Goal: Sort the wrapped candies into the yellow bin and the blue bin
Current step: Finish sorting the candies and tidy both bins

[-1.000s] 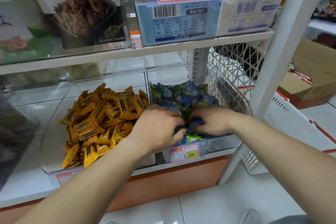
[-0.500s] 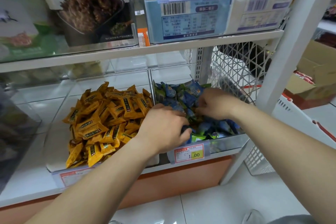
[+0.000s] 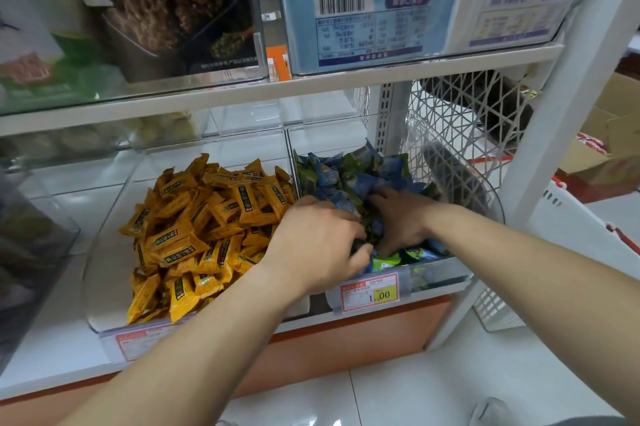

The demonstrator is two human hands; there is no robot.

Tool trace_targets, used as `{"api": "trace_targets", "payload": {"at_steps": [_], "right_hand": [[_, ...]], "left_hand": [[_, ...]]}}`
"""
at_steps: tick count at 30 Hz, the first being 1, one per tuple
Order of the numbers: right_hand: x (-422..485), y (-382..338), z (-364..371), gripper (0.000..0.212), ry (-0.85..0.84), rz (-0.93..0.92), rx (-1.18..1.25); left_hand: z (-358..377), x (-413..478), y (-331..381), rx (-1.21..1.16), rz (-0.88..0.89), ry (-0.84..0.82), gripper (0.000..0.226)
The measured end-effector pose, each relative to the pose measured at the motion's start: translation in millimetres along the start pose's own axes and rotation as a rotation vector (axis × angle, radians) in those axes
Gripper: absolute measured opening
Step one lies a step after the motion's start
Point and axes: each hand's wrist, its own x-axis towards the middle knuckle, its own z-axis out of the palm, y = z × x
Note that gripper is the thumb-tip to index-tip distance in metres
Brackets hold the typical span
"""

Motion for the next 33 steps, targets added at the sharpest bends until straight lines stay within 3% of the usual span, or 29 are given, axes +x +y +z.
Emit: {"api": "trace_targets", "payload": {"at_steps": [3, 6, 11, 16, 20, 25, 29, 33], "right_hand": [[1, -2, 10, 0.104, 0.069, -0.009, 0.030], [4, -4, 13, 0.105, 0.024, -0.025, 0.090], [8, -8, 9, 0.089, 0.095, -0.079, 0.088], [9, -6, 14, 0.076, 0.137, -0.121, 0.243], [3, 0, 10, 0.068, 0.178, -0.131, 0.621], [-9, 9, 4, 0.031, 0.239, -0.163, 1.176], [-18, 17, -3, 0.029, 0.104, -0.156, 1.537], [-25, 17, -10, 0.042, 0.101, -0.168, 1.715]], "left_hand": [[1, 0, 0, 0.001, -0.012, 0.009, 0.049], [3, 0, -1, -0.007, -0.018, 0.011, 0.049], [2, 2, 0, -0.019, -0.018, 0.025, 0.048], [2, 0, 1, -0.022, -0.024, 0.044, 0.047], [2, 0, 1, 0.006, -0.045, 0.033, 0.049], [2, 1, 1, 0.035, -0.079, 0.043, 0.047], [1, 5, 4, 0.023, -0.145, 0.024, 0.053], [-2, 14, 8, -0.086, -0.288, 0.114, 0.045]]}}
